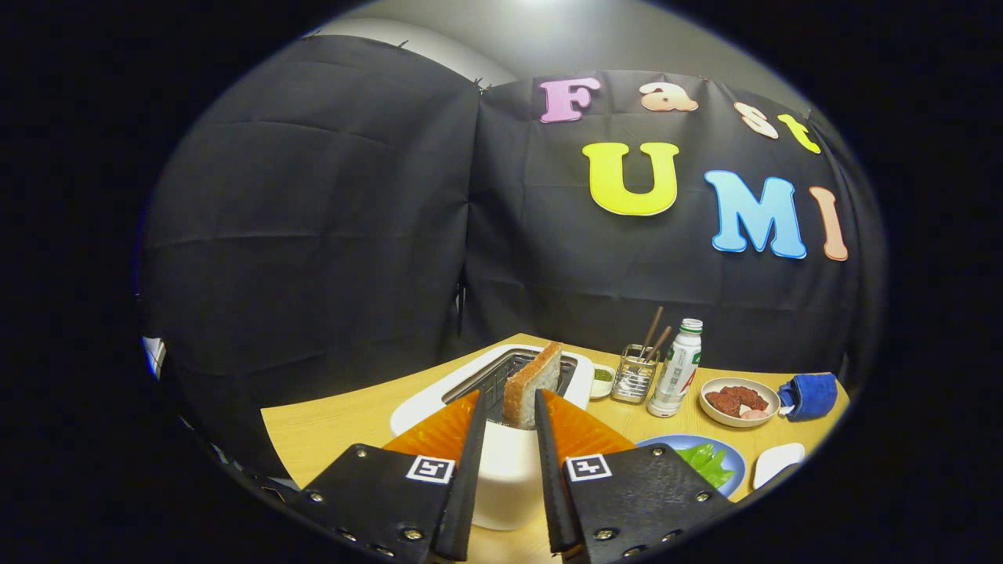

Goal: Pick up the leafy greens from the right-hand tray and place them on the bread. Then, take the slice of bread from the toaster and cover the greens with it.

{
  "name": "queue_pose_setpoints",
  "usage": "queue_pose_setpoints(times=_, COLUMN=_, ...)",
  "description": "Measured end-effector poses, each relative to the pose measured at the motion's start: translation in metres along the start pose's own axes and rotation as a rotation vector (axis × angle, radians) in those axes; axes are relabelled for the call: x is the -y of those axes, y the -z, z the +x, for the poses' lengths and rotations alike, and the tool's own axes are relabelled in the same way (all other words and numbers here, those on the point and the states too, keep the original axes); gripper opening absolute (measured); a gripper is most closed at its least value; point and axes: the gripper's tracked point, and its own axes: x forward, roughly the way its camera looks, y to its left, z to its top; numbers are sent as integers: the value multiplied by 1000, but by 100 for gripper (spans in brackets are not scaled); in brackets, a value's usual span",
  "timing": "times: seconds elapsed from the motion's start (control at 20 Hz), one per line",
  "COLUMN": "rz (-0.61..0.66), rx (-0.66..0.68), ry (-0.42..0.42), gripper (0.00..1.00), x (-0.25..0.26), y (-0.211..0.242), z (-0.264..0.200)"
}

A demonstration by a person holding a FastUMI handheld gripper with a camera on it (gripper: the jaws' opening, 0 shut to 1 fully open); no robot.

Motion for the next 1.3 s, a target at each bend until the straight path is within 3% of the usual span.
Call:
queue_pose_setpoints(times=0.3, rz=-6, rx=-8, ry=80, gripper=38, x=9, y=1, z=24)
queue_pose_setpoints(times=0.35, rz=5, rx=-11, ry=77, gripper=26, x=8, y=4, z=27)
queue_pose_setpoints(times=0.45, rz=20, rx=-15, ry=77, gripper=13, x=10, y=4, z=29)
queue_pose_setpoints(times=0.55, rz=46, rx=-7, ry=61, gripper=8, x=11, y=1, z=30)
queue_pose_setpoints(times=1.3, rz=57, rx=138, ry=49, gripper=8, x=31, y=-64, z=-5)
